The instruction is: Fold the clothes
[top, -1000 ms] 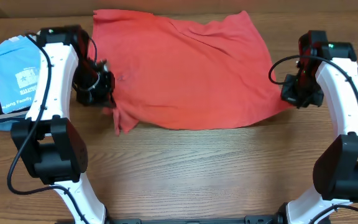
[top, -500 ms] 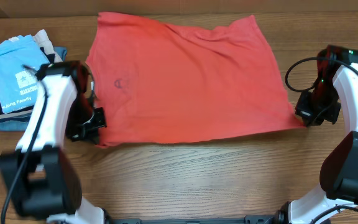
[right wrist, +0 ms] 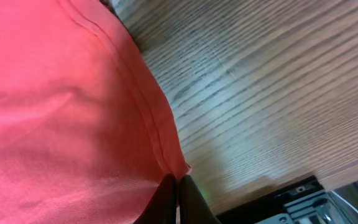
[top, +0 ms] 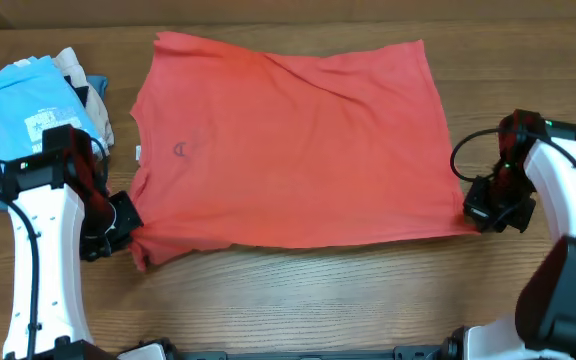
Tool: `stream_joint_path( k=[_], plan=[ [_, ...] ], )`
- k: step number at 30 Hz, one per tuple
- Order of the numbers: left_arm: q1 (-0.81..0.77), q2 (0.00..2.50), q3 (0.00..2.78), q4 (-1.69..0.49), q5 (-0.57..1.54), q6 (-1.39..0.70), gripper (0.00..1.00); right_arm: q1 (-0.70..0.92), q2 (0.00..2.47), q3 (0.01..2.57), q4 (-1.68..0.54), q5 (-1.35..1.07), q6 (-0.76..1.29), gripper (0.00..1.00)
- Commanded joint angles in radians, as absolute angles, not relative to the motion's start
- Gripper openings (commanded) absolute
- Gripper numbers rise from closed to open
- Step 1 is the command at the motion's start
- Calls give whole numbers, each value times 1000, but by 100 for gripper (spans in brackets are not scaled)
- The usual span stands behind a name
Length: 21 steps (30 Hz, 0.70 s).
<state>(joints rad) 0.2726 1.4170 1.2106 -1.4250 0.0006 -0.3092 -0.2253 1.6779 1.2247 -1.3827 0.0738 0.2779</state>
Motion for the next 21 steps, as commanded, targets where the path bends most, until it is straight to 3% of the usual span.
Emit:
stream_joint_path(
  k=[1, 21],
  plan=[
    [287, 1351, 1164, -1408, -38, -359, 4, -260, 1569, 1202, -1369, 76, 321, 4],
    [381, 1148, 1108, -1395, -47, -416, 4, -304, 1363, 1198, -1435, 66, 333, 4]
  ],
)
